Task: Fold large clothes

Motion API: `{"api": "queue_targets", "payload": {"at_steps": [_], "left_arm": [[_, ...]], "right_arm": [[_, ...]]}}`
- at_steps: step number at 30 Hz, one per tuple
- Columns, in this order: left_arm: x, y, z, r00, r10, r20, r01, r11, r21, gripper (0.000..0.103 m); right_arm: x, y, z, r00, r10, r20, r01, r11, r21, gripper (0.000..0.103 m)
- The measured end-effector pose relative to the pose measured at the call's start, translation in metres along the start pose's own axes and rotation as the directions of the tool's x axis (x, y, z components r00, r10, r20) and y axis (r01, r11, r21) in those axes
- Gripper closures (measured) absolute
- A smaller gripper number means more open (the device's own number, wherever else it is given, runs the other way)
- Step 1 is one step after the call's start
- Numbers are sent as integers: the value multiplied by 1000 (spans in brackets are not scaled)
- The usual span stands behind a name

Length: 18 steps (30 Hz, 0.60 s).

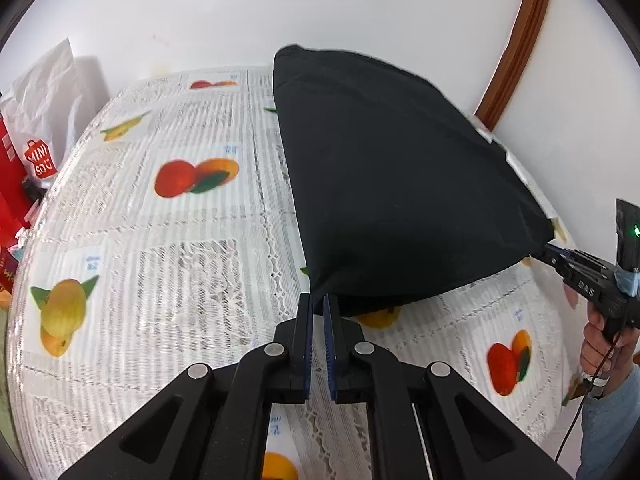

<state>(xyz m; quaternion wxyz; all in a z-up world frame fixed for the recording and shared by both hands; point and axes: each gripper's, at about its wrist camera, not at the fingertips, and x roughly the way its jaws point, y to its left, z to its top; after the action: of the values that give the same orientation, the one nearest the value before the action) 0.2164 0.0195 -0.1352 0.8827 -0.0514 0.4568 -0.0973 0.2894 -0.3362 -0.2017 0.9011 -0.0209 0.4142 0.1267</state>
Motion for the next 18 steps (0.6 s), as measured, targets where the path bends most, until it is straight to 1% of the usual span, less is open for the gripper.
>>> {"api": "queue_targets", "payload": {"at_steps": [3, 4, 5, 6, 7, 9, 12, 15, 16, 18], "left_arm": [[-14, 1, 5, 999, 9, 37, -10, 1000, 13, 97], [-19, 2, 8, 999, 8, 44, -8, 1000, 12, 96], [-19, 2, 11, 999, 6, 46, -7, 1000, 10, 96], [-15, 4, 17, 999, 4, 44, -5, 1000, 7, 95], [-12, 3, 22, 999, -1, 40, 1, 1000, 2, 95], [-6, 1, 29, 999, -15, 32, 15, 1000, 0, 95], [7, -9, 37, 999, -33, 14, 33, 999, 13, 94], [21, -13, 39, 999, -35, -8, 35, 999, 27, 94], [26, -15, 38, 999, -33, -13, 33, 999, 32, 94], [32, -19, 37, 1000, -21, -18, 22, 998, 62, 94]], "right_arm": [[-26, 0, -1, 999, -2, 41, 3, 999, -42, 86], [-37, -1, 1, 997, -2, 76, 5, 999, -39, 82], [-45, -2, 4, 994, 4, 113, -1, 1000, -26, 76], [-50, -3, 7, 991, 13, 136, -12, 1000, -14, 72], [-53, -4, 11, 987, 26, 157, -26, 1000, -4, 70], [-52, -1, 20, 983, 35, 179, -36, 999, 7, 70], [-37, 10, 29, 985, 26, 170, -25, 1000, -8, 71], [-14, 16, 29, 991, -71, 112, 72, 997, -10, 73], [-7, 14, 27, 992, -91, 92, 92, 996, -2, 76], [2, 8, 24, 994, -84, 62, 83, 996, 18, 78]]}}
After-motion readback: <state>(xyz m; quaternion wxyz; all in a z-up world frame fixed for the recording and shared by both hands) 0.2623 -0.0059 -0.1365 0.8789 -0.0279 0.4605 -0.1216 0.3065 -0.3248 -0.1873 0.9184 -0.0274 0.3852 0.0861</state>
